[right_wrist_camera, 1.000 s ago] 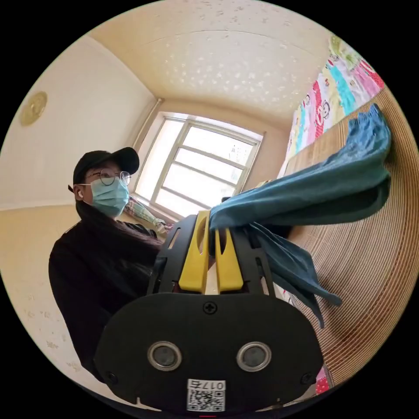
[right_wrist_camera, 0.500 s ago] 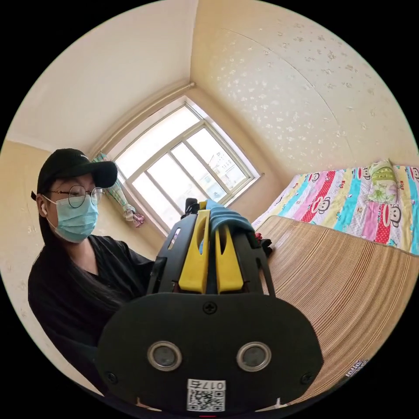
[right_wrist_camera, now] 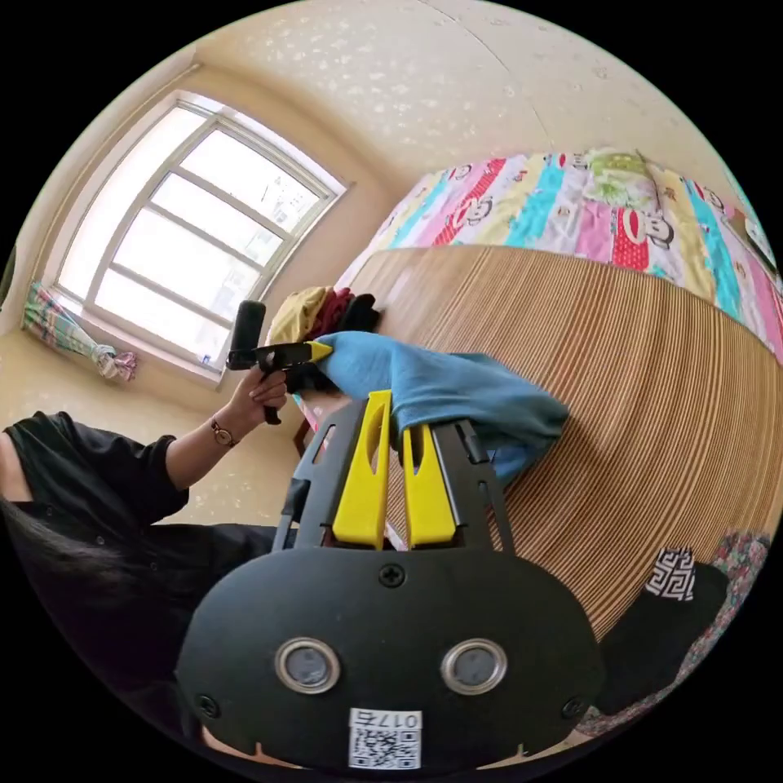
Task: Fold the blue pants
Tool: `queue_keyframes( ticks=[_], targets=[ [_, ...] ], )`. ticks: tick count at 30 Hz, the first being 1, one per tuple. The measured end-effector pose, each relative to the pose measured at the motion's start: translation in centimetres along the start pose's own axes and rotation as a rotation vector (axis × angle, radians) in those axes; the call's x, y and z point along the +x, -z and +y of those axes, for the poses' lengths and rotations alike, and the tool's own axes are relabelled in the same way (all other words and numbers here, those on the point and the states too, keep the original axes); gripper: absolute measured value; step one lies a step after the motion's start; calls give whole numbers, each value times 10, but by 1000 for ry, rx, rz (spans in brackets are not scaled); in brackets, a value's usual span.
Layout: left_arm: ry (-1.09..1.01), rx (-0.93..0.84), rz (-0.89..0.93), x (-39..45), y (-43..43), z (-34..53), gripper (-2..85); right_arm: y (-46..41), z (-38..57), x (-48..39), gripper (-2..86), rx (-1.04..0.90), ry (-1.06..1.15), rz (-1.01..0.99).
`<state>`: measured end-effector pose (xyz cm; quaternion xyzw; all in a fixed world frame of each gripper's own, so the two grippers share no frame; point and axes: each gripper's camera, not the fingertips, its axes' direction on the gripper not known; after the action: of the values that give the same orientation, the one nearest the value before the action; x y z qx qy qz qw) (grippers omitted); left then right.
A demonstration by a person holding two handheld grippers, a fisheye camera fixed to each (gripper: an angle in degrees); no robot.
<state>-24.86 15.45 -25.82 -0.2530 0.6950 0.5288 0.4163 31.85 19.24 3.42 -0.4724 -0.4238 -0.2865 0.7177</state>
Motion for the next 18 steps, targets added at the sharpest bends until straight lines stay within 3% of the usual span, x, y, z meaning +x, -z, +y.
queue_keyframes(
  ticks=[4, 7, 10, 13, 18],
  targets=[
    [355, -278, -55, -99, -93, 101, 97, -118, 91, 77, 96, -348, -314, 4],
    [538, -218, -47, -137, -93, 136, 120, -130, 120, 108, 126, -367, -452, 19],
    [537, -115, -10, -152, -80, 114, 128, -107, 109, 141, 137, -173, -554, -73],
    [416, -122, -41, -157, -88, 62, 138, -103, 81, 174, 150, -50, -568, -111],
    [347, -289, -113, -179, -138, 5, 109, -151, 43, 201, 139, -133, -592, -178]
  ],
)
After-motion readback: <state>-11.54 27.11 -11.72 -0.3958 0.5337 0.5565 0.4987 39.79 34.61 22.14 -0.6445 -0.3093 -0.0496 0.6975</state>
